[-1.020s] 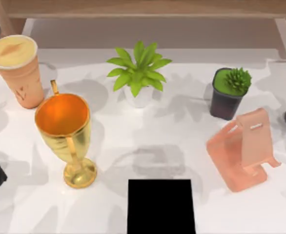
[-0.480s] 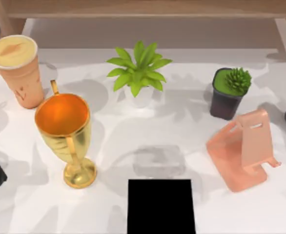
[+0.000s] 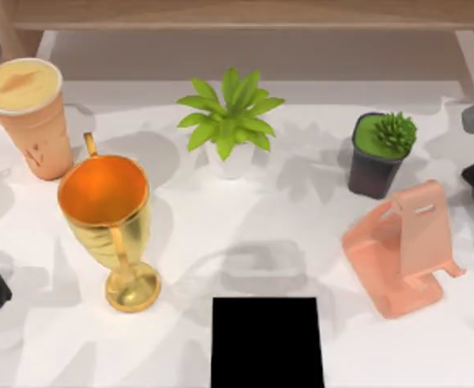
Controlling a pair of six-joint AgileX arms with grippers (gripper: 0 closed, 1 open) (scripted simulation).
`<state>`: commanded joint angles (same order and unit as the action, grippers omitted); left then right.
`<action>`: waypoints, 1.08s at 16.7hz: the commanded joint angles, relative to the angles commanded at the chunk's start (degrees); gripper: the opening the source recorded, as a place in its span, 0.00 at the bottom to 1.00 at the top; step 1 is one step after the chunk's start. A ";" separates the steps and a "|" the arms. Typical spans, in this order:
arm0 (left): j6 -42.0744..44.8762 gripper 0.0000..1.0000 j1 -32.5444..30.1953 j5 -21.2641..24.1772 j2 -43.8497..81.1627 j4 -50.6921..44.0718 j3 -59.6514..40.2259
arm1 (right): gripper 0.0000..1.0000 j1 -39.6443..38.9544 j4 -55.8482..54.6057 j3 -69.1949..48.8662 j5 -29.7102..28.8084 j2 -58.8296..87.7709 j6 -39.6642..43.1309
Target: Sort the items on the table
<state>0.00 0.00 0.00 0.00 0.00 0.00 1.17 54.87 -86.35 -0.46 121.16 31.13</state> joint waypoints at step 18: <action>0.00 1.00 0.00 0.00 0.00 0.00 0.00 | 0.25 0.05 -6.14 4.06 -0.01 2.50 0.03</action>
<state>0.00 0.00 0.00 0.00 0.00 0.00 1.23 48.73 -82.30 -0.47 123.67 31.16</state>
